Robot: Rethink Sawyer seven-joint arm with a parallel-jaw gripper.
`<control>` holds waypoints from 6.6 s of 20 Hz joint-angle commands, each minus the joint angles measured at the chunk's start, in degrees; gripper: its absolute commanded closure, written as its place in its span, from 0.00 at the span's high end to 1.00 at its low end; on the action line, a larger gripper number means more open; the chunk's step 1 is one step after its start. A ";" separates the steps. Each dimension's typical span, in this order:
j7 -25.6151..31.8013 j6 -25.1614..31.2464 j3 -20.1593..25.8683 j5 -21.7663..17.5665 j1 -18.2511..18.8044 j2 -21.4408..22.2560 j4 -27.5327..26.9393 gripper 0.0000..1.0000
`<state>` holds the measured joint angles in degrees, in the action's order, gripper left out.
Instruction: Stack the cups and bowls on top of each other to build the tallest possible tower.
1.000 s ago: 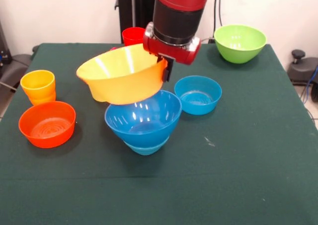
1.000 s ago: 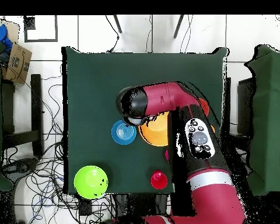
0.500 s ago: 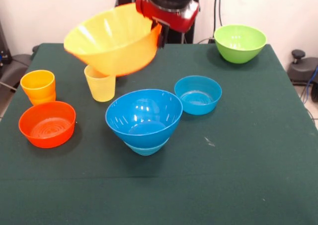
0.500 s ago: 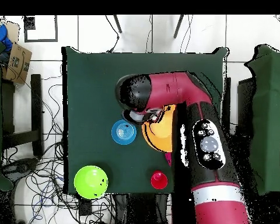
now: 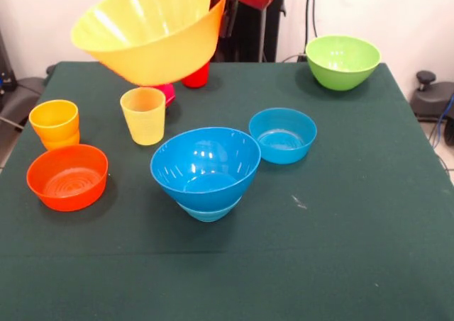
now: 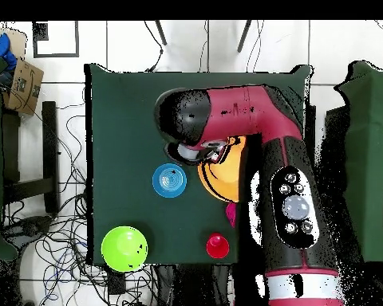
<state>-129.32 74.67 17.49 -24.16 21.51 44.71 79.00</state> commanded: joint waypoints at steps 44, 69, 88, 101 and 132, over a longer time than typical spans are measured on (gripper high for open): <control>-8.13 -16.27 -5.36 1.30 -7.18 -14.99 -11.18 0.00; -8.97 -14.83 -8.97 5.50 -10.82 -16.19 -14.66 0.00; -5.32 -15.35 -11.55 9.42 -11.63 -16.25 -14.81 1.00; -3.17 -13.77 -12.65 10.76 -12.59 -15.86 -14.38 1.00; -10.92 -29.50 -15.99 21.53 -16.93 -6.98 9.64 1.00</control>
<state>-129.32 51.11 0.54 -3.59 6.53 38.70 79.07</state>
